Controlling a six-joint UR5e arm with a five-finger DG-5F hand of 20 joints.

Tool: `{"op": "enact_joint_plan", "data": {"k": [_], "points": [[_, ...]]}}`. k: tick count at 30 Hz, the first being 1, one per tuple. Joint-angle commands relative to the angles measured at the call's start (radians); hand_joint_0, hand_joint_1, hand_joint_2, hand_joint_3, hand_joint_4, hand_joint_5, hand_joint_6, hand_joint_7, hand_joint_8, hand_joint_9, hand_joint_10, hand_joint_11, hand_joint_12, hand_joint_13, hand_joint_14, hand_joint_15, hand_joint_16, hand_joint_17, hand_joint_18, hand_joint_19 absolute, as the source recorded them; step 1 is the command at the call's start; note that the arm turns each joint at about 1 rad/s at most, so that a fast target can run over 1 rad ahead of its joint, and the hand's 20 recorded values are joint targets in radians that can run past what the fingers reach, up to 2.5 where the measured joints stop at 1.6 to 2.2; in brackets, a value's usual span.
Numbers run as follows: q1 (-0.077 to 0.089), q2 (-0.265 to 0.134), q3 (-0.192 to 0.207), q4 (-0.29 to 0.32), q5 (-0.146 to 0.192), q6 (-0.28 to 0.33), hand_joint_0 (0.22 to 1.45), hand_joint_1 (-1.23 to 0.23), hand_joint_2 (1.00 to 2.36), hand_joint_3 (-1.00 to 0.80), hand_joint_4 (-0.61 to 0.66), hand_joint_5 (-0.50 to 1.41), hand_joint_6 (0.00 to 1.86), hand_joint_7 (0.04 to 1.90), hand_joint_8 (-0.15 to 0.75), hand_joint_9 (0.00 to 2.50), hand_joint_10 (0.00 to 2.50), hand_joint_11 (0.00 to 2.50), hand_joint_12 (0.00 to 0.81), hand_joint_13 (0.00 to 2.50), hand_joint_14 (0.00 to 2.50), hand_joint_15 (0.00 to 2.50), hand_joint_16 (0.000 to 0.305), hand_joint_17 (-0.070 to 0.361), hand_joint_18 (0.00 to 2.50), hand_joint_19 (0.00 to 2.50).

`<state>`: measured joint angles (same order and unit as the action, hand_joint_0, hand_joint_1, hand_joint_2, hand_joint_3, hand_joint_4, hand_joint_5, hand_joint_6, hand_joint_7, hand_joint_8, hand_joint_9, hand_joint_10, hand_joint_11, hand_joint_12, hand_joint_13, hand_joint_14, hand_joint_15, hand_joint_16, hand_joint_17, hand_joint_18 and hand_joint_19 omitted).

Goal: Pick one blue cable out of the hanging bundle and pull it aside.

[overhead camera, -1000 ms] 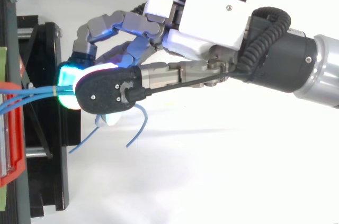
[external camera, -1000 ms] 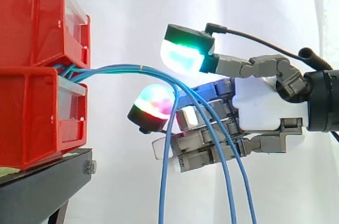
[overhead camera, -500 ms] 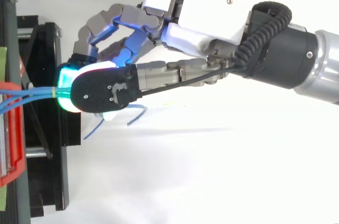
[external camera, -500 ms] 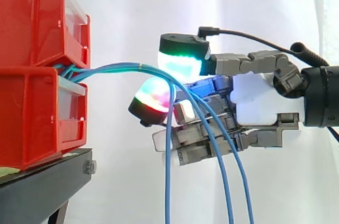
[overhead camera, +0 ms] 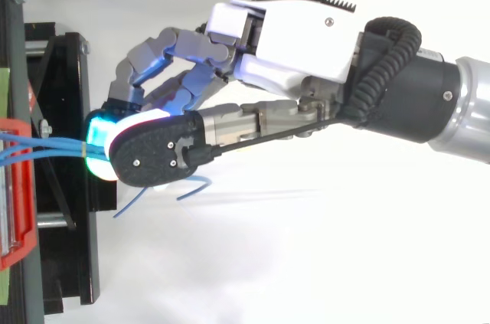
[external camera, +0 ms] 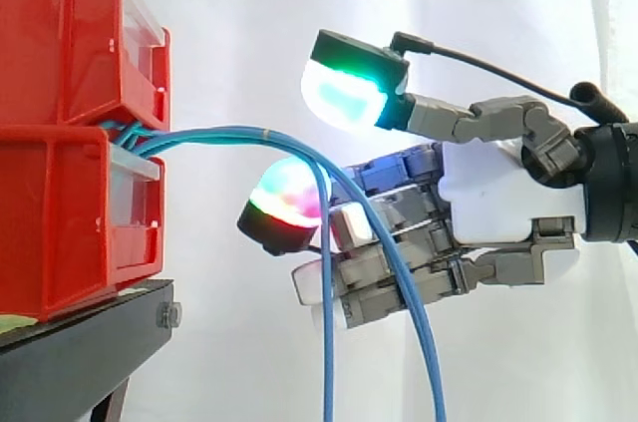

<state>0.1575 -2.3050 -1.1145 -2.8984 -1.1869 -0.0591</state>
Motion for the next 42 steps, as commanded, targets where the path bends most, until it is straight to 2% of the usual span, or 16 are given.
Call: {"op": "enact_joint_plan", "data": {"k": [1,5,9,14,18,23,26,27,31,33,36,42], "points": [[0.004,-0.001,-0.001,-0.004,0.001,0.001,0.49,-0.51,1.0,-0.5,0.14,-0.13,0.87,0.8,0.272,1.11,0.02,0.75,0.3,0.81,0.02,0.47,0.048,0.107,0.6,0.42],[0.008,-0.001,-0.001,0.001,0.003,-0.002,0.52,-0.63,1.0,-0.49,0.12,-0.14,0.87,0.82,0.256,1.1,0.02,0.76,0.285,0.82,0.02,0.48,0.046,0.104,0.6,0.41],[0.014,-0.001,-0.002,0.011,0.004,-0.002,0.6,-0.72,1.01,-0.35,0.09,-0.15,0.91,0.81,0.243,1.09,0.02,0.78,0.267,0.83,0.02,0.5,0.043,0.096,0.59,0.43],[0.024,-0.001,-0.008,0.03,0.007,0.001,0.62,-0.74,1.02,-0.17,0.01,-0.15,0.95,0.81,0.241,1.09,0.03,0.78,0.266,0.84,0.02,0.5,0.042,0.095,0.61,0.43],[0.028,-0.001,-0.008,0.03,0.007,0.002,0.65,-0.78,1.02,-0.08,-0.1,-0.14,0.96,0.92,0.247,1.09,0.03,0.79,0.267,0.86,0.02,0.5,0.042,0.096,0.64,0.42],[0.031,-0.001,-0.01,0.03,0.007,0.005,0.7,-0.81,1.02,-0.15,-0.14,-0.16,0.97,0.93,0.234,1.06,0.03,0.79,0.262,0.86,0.02,0.5,0.042,0.093,0.66,0.41],[0.031,-0.001,-0.008,0.027,0.007,0.015,0.74,-0.84,1.02,-0.24,-0.16,-0.15,0.97,0.96,0.222,1.07,0.02,0.79,0.256,0.87,0.02,0.5,0.041,0.093,0.67,0.4],[0.031,-0.001,-0.008,0.022,0.004,0.024,0.76,-0.84,1.01,-0.33,-0.18,-0.15,0.98,0.94,0.216,1.09,0.02,0.8,0.254,0.88,0.02,0.49,0.04,0.09,0.67,0.39],[0.033,-0.001,-0.008,0.007,0.004,0.042,0.81,-0.87,1.0,-0.46,-0.25,-0.12,0.98,1.09,0.198,1.14,0.02,0.78,0.244,0.92,0.02,0.51,0.038,0.085,0.7,0.39],[0.034,-0.001,-0.01,-0.004,0.004,0.051,0.81,-0.87,1.0,-0.5,-0.26,-0.12,0.98,1.09,0.195,1.15,0.03,0.78,0.246,0.92,0.02,0.51,0.037,0.083,0.71,0.39],[0.037,-0.001,-0.01,-0.028,0.004,0.064,0.82,-0.89,1.0,-0.5,-0.28,-0.11,0.98,1.07,0.193,1.18,0.03,0.79,0.238,0.94,0.02,0.52,0.036,0.082,0.72,0.37],[0.037,-0.001,-0.008,-0.032,0.004,0.071,0.78,-0.92,1.0,-0.5,-0.26,-0.09,0.97,1.06,0.206,1.22,0.03,0.79,0.237,0.98,0.02,0.54,0.034,0.077,0.75,0.35]]}}
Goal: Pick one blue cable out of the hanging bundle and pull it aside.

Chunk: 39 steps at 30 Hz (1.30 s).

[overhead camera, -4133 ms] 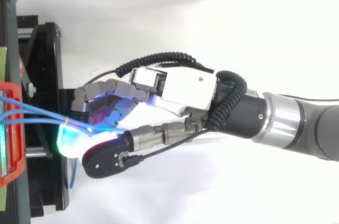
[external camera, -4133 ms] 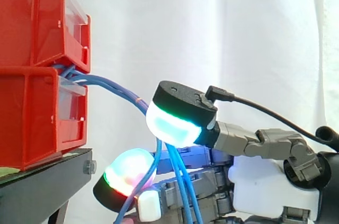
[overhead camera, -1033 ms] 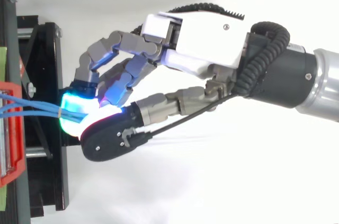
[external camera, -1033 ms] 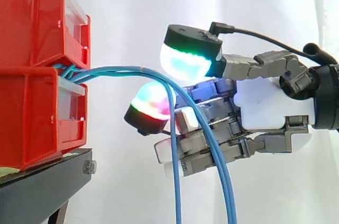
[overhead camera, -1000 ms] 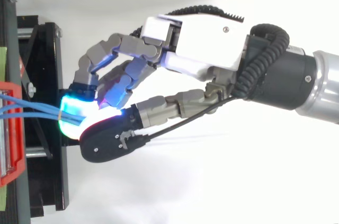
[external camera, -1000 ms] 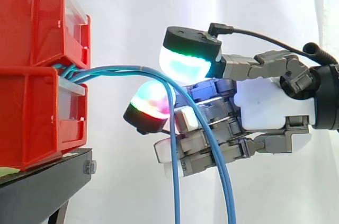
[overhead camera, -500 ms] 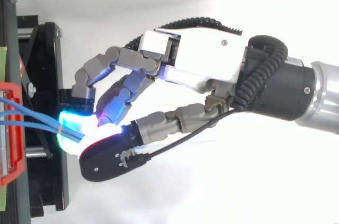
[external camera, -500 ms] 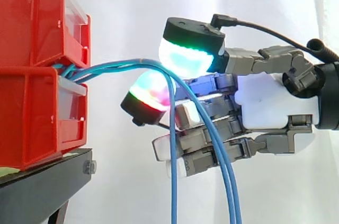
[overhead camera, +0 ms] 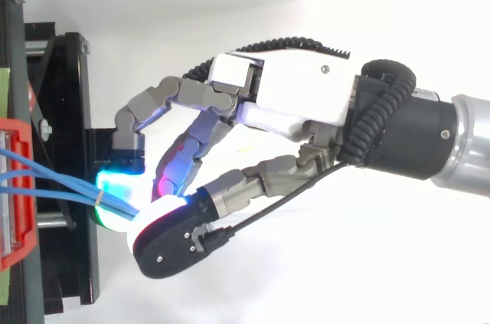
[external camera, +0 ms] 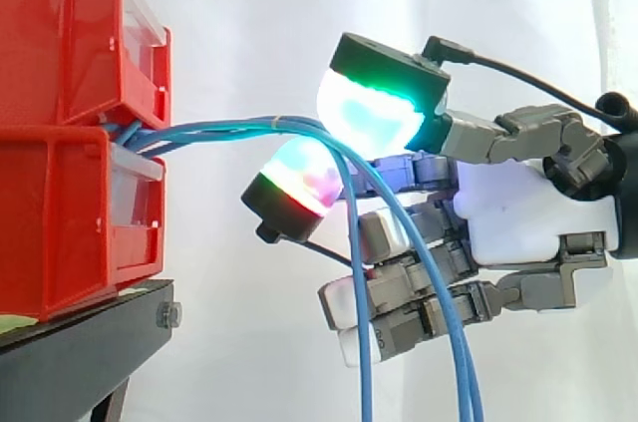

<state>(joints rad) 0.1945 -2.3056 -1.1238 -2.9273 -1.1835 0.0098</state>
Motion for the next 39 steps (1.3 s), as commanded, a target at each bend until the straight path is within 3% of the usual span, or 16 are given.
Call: {"op": "enact_joint_plan", "data": {"k": [1,6,10,14,16,19,24,27,30,33,39], "points": [[0.002,0.0,-0.001,-0.001,0.001,0.002,0.76,-0.93,1.0,-0.5,-0.25,-0.09,0.97,1.06,0.203,1.23,0.03,0.79,0.233,0.98,0.02,0.54,0.034,0.076,0.75,0.36],[0.0,0.0,0.001,0.0,0.004,0.002,0.63,-0.85,1.0,-0.5,-0.11,-0.07,0.95,0.84,0.211,1.25,0.03,0.76,0.244,0.99,0.02,0.56,0.034,0.077,0.74,0.41],[0.003,0.0,0.01,-0.003,0.008,-0.001,0.59,-0.82,1.0,-0.5,-0.05,-0.07,0.9,0.94,0.215,1.25,0.02,0.75,0.249,0.98,0.02,0.56,0.036,0.082,0.73,0.43],[0.008,-0.011,0.013,0.007,0.042,-0.024,0.59,-0.7,1.0,-0.47,-0.06,-0.07,0.9,0.99,0.219,1.24,0.02,0.74,0.258,0.98,0.02,0.57,0.038,0.085,0.72,0.45],[0.014,-0.054,0.021,0.025,0.047,-0.019,0.59,-0.66,1.01,-0.34,-0.09,-0.07,0.91,0.99,0.23,1.22,0.02,0.72,0.267,0.96,0.02,0.56,0.04,0.089,0.7,0.48],[0.02,-0.104,0.064,0.04,0.045,0.022,0.58,-0.61,1.01,-0.21,-0.08,-0.06,0.91,0.98,0.267,1.21,0.02,0.68,0.308,0.98,0.02,0.56,0.049,0.11,0.75,0.47],[0.023,-0.112,0.093,0.023,0.048,0.015,0.58,-0.51,1.0,-0.14,-0.04,-0.08,0.9,0.94,0.302,1.18,0.02,0.65,0.349,0.99,0.02,0.53,0.058,0.131,0.79,0.45],[0.025,-0.112,0.104,0.019,0.048,0.013,0.58,-0.58,1.01,-0.09,-0.01,-0.1,0.92,0.9,0.304,1.13,0.02,0.68,0.351,0.98,0.02,0.53,0.058,0.13,0.78,0.42],[0.025,-0.112,0.104,0.023,0.048,0.013,0.61,-0.76,1.01,-0.07,0.02,-0.13,0.95,0.9,0.282,1.08,0.02,0.74,0.323,0.95,0.02,0.55,0.052,0.118,0.75,0.43],[0.025,-0.112,0.104,0.019,0.048,0.013,0.64,-0.78,1.02,-0.14,-0.03,-0.14,0.96,0.92,0.25,1.05,0.03,0.77,0.29,0.91,0.02,0.56,0.045,0.101,0.7,0.44],[0.026,-0.112,0.104,0.019,0.044,0.018,0.63,-0.76,1.01,-0.35,0.0,-0.11,0.95,0.9,0.232,1.12,0.03,0.76,0.27,0.92,0.02,0.56,0.042,0.095,0.69,0.46]]}}
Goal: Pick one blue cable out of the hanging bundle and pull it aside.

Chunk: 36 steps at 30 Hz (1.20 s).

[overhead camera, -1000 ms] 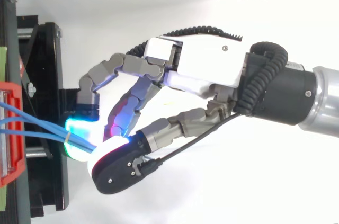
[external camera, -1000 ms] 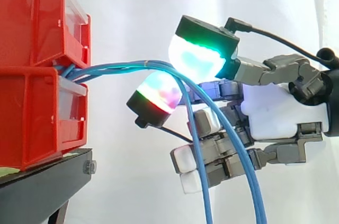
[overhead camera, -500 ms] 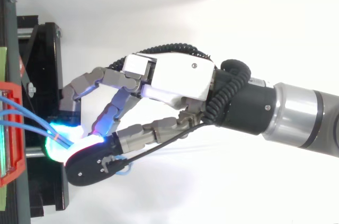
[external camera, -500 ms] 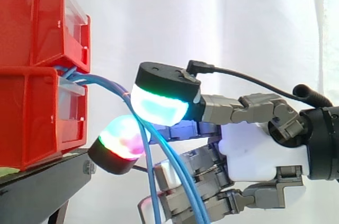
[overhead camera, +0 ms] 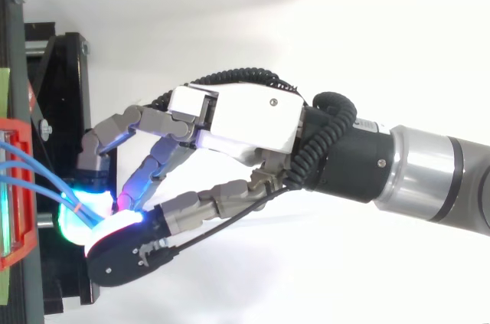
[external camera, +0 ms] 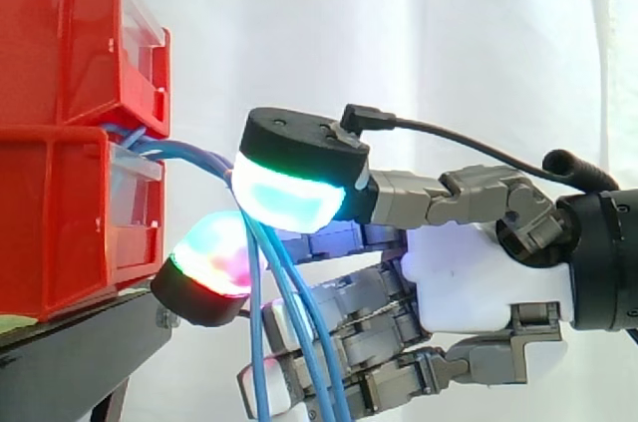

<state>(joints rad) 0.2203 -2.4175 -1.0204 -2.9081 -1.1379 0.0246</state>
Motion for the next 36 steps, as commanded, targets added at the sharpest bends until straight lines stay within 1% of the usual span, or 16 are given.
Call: {"op": "enact_joint_plan", "data": {"k": [1,4,5,7,9,10,14,17,19,21,23,24,29,31,33,36], "points": [[0.001,0.003,0.002,-0.002,-0.003,0.006,0.62,-0.74,1.01,-0.36,0.0,-0.11,0.95,0.91,0.232,1.13,0.03,0.75,0.271,0.92,0.02,0.56,0.042,0.095,0.69,0.47],[0.001,0.003,0.006,-0.01,-0.005,0.014,0.58,-0.65,1.01,-0.38,0.02,-0.11,0.93,0.94,0.243,1.12,0.03,0.72,0.289,0.91,0.02,0.57,0.044,0.099,0.68,0.51],[-0.002,0.006,0.017,-0.028,-0.013,0.021,0.58,-0.65,1.01,-0.38,0.02,-0.11,0.93,0.94,0.242,1.12,0.03,0.71,0.289,0.91,0.02,0.57,0.044,0.099,0.68,0.51],[-0.004,0.005,0.028,-0.051,-0.02,0.031,0.58,-0.49,1.01,-0.37,0.02,-0.1,0.91,0.94,0.242,1.11,0.02,0.69,0.296,0.9,0.02,0.57,0.045,0.102,0.67,0.53],[-0.007,0.005,0.048,-0.085,-0.03,0.041,0.58,-0.45,1.01,-0.37,0.02,-0.1,0.91,0.94,0.243,1.12,0.02,0.69,0.295,0.9,0.02,0.57,0.046,0.103,0.67,0.54],[-0.009,0.005,0.074,-0.148,-0.042,0.064,0.58,-0.45,1.01,-0.37,0.02,-0.1,0.9,0.95,0.245,1.12,0.02,0.7,0.295,0.9,0.02,0.57,0.046,0.104,0.67,0.54],[-0.012,0.006,0.1,-0.226,-0.051,0.098,0.58,-0.44,1.01,-0.35,0.02,-0.1,0.9,1.0,0.247,1.12,0.02,0.7,0.297,0.9,0.02,0.57,0.046,0.104,0.67,0.54],[-0.012,0.005,0.098,-0.252,-0.051,0.104,0.57,-0.51,1.02,-0.28,0.02,-0.09,0.91,1.06,0.255,1.17,0.03,0.77,0.301,0.92,0.02,0.58,0.046,0.105,0.69,0.52],[-0.012,0.005,0.095,-0.253,-0.051,0.104,0.57,-0.65,1.01,-0.16,0.04,-0.09,0.92,1.06,0.279,1.16,0.03,0.77,0.332,0.96,0.02,0.55,0.054,0.121,0.77,0.47],[-0.012,0.005,0.086,-0.249,-0.049,0.107,0.59,-0.74,1.01,-0.1,0.04,-0.1,0.94,0.99,0.275,1.11,0.02,0.77,0.331,0.95,0.02,0.56,0.054,0.121,0.78,0.45],[-0.012,0.006,0.086,-0.249,-0.051,0.112,0.61,-0.77,1.01,-0.08,-0.01,-0.11,0.95,0.97,0.264,1.07,0.02,0.77,0.322,0.94,0.02,0.56,0.053,0.118,0.77,0.45],[-0.013,0.005,0.086,-0.25,-0.051,0.118,0.63,-0.79,1.02,-0.09,-0.08,-0.12,0.96,0.97,0.258,1.06,0.03,0.78,0.309,0.92,0.02,0.56,0.05,0.112,0.75,0.46],[-0.015,0.006,0.088,-0.26,-0.054,0.132,0.69,-0.83,1.02,-0.2,-0.22,-0.14,0.97,0.96,0.204,1.0,0.02,0.79,0.267,0.86,0.02,0.57,0.043,0.096,0.69,0.48],[-0.016,0.006,0.095,-0.273,-0.057,0.133,0.74,-0.84,1.01,-0.35,-0.25,-0.14,0.97,0.94,0.196,0.98,0.03,0.77,0.263,0.85,0.02,0.56,0.041,0.093,0.68,0.47],[-0.022,0.006,0.118,-0.307,-0.062,0.133,0.74,-0.85,1.01,-0.38,-0.26,-0.14,0.97,0.94,0.195,0.98,0.03,0.77,0.259,0.85,0.02,0.56,0.041,0.093,0.68,0.46],[-0.024,0.006,0.129,-0.318,-0.062,0.13,0.69,-0.86,1.0,-0.47,-0.17,-0.11,0.94,0.94,0.189,1.0,0.03,0.76,0.253,0.87,0.02,0.57,0.04,0.09,0.68,0.47]]}}
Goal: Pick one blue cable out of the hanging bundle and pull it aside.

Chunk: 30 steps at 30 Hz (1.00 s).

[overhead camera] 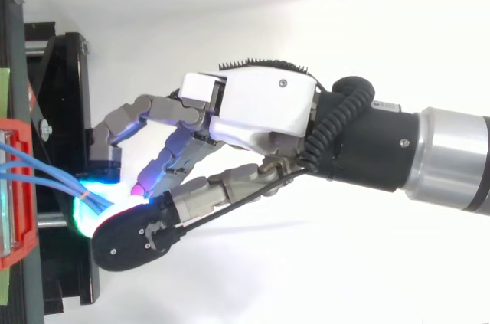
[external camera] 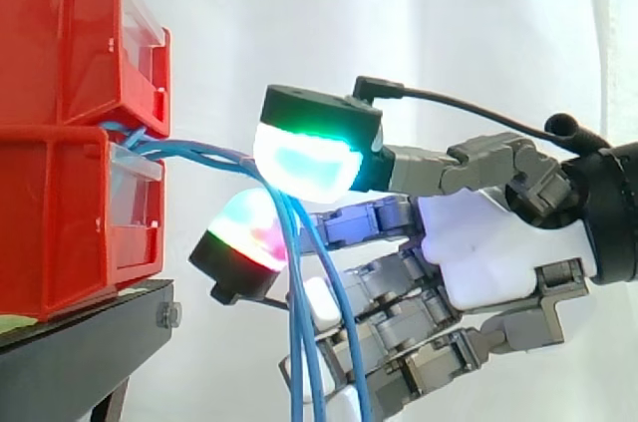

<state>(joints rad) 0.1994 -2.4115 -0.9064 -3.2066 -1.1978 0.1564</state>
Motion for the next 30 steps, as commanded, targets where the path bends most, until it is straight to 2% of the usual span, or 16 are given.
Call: {"op": "enact_joint_plan", "data": {"k": [1,3,9,14,16,23,24,26,27,29,30], "points": [[-0.006,0.0,0.02,-0.024,-0.002,-0.001,0.6,-0.81,1.0,-0.5,-0.14,-0.11,0.92,0.93,0.2,1.02,0.02,0.74,0.261,0.88,0.02,0.58,0.04,0.09,0.67,0.49],[-0.006,0.0,0.023,-0.029,-0.002,-0.003,0.57,-0.77,1.0,-0.5,-0.1,-0.1,0.91,0.98,0.212,1.07,0.03,0.74,0.269,0.9,0.02,0.58,0.042,0.094,0.69,0.5],[-0.006,0.0,0.023,-0.027,-0.002,-0.005,0.52,-0.63,1.0,-0.5,-0.05,-0.09,0.9,0.99,0.239,1.14,0.03,0.72,0.287,0.93,0.02,0.57,0.046,0.103,0.74,0.51],[-0.006,0.0,0.023,-0.027,-0.003,-0.008,0.53,-0.5,1.0,-0.47,-0.04,-0.09,0.89,0.97,0.238,1.14,0.02,0.72,0.292,0.93,0.02,0.58,0.046,0.104,0.73,0.53],[-0.008,0.0,0.023,-0.027,-0.002,-0.008,0.57,-0.5,1.01,-0.41,-0.03,-0.09,0.89,1.0,0.239,1.14,0.02,0.72,0.285,0.93,0.02,0.59,0.045,0.101,0.72,0.55],[-0.006,0.0,0.023,-0.027,-0.003,-0.008,0.58,-0.65,1.02,-0.15,-0.01,-0.13,0.93,0.87,0.255,1.04,0.02,0.72,0.315,0.92,0.02,0.56,0.051,0.114,0.75,0.5],[-0.008,0.0,0.023,-0.029,-0.005,-0.008,0.6,-0.72,1.02,-0.11,0.0,-0.14,0.94,0.86,0.256,1.01,0.02,0.73,0.318,0.92,0.02,0.57,0.052,0.116,0.75,0.5],[-0.008,0.0,0.023,-0.029,-0.011,-0.006,0.61,-0.74,1.02,-0.09,-0.03,-0.15,0.95,0.86,0.253,1.01,0.02,0.73,0.31,0.91,0.02,0.56,0.051,0.115,0.75,0.49],[-0.006,0.0,0.023,-0.029,-0.012,-0.006,0.64,-0.76,1.02,-0.08,-0.1,-0.16,0.96,0.89,0.243,0.98,0.02,0.74,0.299,0.89,0.02,0.56,0.049,0.11,0.73,0.49],[-0.008,0.0,0.023,-0.029,-0.016,-0.006,0.66,-0.77,1.02,-0.13,-0.14,-0.17,0.97,0.88,0.225,0.96,0.02,0.74,0.281,0.86,0.02,0.57,0.046,0.103,0.7,0.49],[-0.008,0.0,0.023,-0.029,-0.016,-0.006,0.7,-0.79,1.02,-0.23,-0.16,-0.18,0.97,0.89,0.216,0.95,0.02,0.73,0.276,0.86,0.02,0.56,0.045,0.102,0.7,0.49]]}}
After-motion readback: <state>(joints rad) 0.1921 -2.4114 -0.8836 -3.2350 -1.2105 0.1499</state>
